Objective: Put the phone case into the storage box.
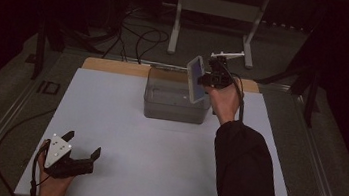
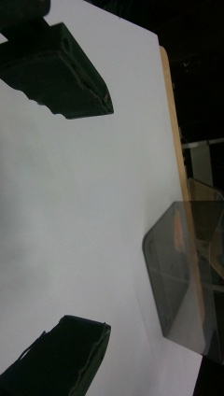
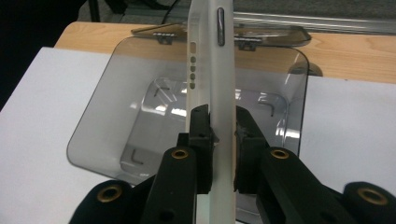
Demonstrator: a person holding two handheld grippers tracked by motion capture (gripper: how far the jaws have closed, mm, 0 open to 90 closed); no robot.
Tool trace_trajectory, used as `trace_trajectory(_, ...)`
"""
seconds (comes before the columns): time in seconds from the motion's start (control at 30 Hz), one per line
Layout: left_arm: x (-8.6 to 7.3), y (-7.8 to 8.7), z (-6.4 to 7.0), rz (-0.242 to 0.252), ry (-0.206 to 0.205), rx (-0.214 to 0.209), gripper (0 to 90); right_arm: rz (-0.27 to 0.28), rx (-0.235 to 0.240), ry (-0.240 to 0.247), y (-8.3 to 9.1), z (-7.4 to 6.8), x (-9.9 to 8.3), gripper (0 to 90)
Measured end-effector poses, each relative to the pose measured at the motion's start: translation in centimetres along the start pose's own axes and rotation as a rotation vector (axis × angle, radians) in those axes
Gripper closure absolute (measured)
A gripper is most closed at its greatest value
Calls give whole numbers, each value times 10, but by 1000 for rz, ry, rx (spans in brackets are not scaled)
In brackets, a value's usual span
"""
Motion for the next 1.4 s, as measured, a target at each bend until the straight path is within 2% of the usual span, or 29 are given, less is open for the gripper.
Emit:
trace_trajectory(0.4,0,0,1,3,-2,0,6,13,-48,-27,-10,8,1,812)
trace_trajectory(0.9,0,1,0,6,2,-1,6,-10,-89,-64,-28,18,-4,811)
trace_trajectory(1.4,1,2,0,6,0,1,6,-37,-138,-55,-43,27,-10,812)
Point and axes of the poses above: each handheld gripper's, and its own axes: y roughly backward along the jaws, x roughly out of its top, z roughly to its right, the point moved 7 cm from there along -y, roughly forward along the jaws, and after that the axes turned 7 degrees about -z, right-handed, at the moved point
